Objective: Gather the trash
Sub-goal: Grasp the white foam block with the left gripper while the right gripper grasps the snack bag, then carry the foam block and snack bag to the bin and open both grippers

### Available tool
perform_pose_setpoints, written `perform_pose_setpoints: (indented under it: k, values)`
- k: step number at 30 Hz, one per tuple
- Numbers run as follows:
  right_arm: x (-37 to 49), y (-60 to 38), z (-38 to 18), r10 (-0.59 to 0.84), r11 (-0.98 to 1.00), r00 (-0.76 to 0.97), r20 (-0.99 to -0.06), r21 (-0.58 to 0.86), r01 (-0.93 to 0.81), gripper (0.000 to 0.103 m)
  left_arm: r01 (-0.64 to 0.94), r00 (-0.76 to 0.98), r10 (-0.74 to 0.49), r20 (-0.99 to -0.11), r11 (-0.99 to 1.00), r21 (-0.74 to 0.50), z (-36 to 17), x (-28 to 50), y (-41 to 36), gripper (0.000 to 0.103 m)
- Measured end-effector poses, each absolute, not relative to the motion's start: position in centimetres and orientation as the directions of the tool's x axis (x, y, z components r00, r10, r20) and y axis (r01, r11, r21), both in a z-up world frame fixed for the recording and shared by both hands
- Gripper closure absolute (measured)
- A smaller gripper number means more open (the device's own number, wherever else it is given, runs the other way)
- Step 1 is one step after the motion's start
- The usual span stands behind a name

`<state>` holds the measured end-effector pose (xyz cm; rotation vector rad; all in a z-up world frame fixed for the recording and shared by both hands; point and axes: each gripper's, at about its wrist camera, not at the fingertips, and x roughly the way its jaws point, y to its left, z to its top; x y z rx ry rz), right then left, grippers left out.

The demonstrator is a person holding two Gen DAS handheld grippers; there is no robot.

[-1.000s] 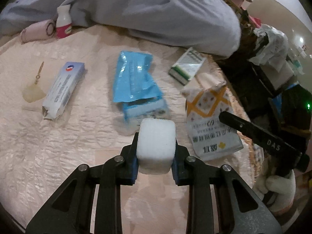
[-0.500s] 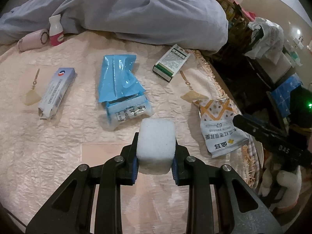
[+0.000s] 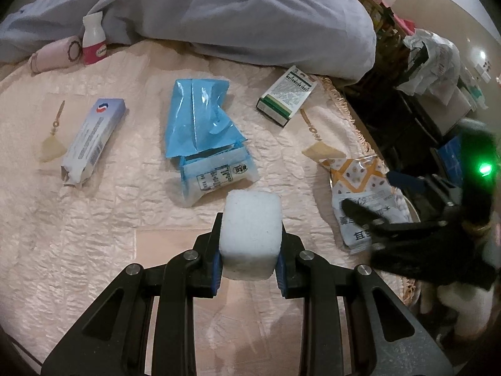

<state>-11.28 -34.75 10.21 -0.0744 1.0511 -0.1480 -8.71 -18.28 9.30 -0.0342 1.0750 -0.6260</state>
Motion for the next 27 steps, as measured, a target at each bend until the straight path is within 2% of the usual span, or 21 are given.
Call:
perform_pose_setpoints:
  k: [4,7,9,10,13,14,22,27]
  values:
    - [-10.2,-34.2,7.9,-0.232,0.972,0.454,-0.86,-0.22,0.081,0.013,0.459,0.318,-0.495,-0.809,0.827,-0.325,9.3,-8.8,-18.2,0.079]
    - [-10.4,-35.7,6.8,-0.212,0.977,0.448,-0.869,-0.188,0.098,0.014,0.461,0.314,-0.494,-0.81,0.826,-0.325,9.3,-8.8,-18.4,0.079]
    - [-10.9,-37.3,5.9,-0.104,0.994,0.436,-0.894,-0.075,0.085,0.03,0.462,0.311,-0.499,-0.809,0.823,-0.33,9.4,-8.9,-18.6,0.079]
    - [-11.3,-38.0,5.8,-0.058,0.996,0.443,-0.894,-0.02,0.09,0.031,0.465,0.31,-0.501,-0.808,0.821,-0.331,9.5,-8.9,-18.8,0.079]
    - [-13.1,-39.7,6.8,0.028,0.99,0.524,-0.851,0.097,0.105,0.045,0.479,0.307,-0.51,-0.803,0.812,-0.333,10.0,-9.3,-19.5,0.079]
    - [-13.7,-40.2,7.3,0.052,0.987,0.546,-0.836,0.126,0.099,0.055,0.484,0.304,-0.515,-0.801,0.808,-0.336,10.2,-9.5,-19.8,0.079]
    - [-17.1,-42.1,9.4,0.105,0.972,0.607,-0.788,0.21,0.105,0.056,0.521,0.263,-0.566,-0.781,0.765,-0.379,12.1,-11.2,-23.0,0.079]
    - [-19.3,-42.6,11.4,0.076,0.974,0.637,-0.767,0.193,0.117,0.056,0.567,0.236,-0.587,-0.775,0.731,-0.381,13.0,-12.5,-26.1,0.079]
